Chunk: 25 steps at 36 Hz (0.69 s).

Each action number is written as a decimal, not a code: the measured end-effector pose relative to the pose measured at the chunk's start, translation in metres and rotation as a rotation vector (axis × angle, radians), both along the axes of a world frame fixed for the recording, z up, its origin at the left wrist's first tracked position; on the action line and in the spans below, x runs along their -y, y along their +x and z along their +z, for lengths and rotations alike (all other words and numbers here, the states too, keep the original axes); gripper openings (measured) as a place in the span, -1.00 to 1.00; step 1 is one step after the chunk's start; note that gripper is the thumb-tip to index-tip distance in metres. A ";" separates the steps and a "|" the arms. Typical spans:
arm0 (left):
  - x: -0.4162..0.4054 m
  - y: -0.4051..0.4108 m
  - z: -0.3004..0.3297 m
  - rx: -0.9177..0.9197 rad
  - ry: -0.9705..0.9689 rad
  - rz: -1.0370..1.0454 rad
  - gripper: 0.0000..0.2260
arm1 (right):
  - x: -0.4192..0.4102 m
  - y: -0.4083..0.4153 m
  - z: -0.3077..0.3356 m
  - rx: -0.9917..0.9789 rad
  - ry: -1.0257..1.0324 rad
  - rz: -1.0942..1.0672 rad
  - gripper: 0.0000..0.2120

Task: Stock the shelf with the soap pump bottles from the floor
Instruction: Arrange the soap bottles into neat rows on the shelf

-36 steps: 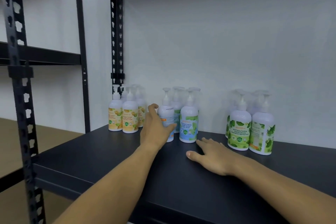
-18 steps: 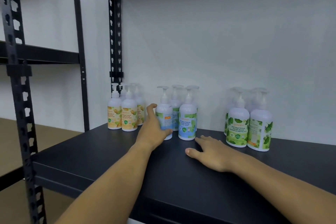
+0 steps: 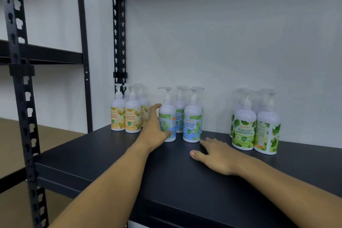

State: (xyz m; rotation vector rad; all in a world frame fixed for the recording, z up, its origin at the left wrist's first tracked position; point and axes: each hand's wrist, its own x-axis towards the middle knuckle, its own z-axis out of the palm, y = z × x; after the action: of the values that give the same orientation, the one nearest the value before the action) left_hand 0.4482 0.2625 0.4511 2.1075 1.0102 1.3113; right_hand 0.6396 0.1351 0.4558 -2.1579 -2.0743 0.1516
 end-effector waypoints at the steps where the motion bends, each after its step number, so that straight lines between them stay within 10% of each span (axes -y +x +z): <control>1: -0.001 0.001 0.000 0.000 0.015 0.025 -0.22 | 0.000 0.000 0.000 0.000 0.002 0.001 -0.27; 25: -0.003 0.007 0.002 -0.074 0.093 0.057 -0.19 | 0.000 -0.001 -0.001 0.002 0.004 -0.007 -0.27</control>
State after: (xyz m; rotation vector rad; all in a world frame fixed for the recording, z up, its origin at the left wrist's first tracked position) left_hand 0.4556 0.2657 0.4528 2.2260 1.0659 1.3402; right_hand 0.6388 0.1353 0.4547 -2.1639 -2.0654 0.1448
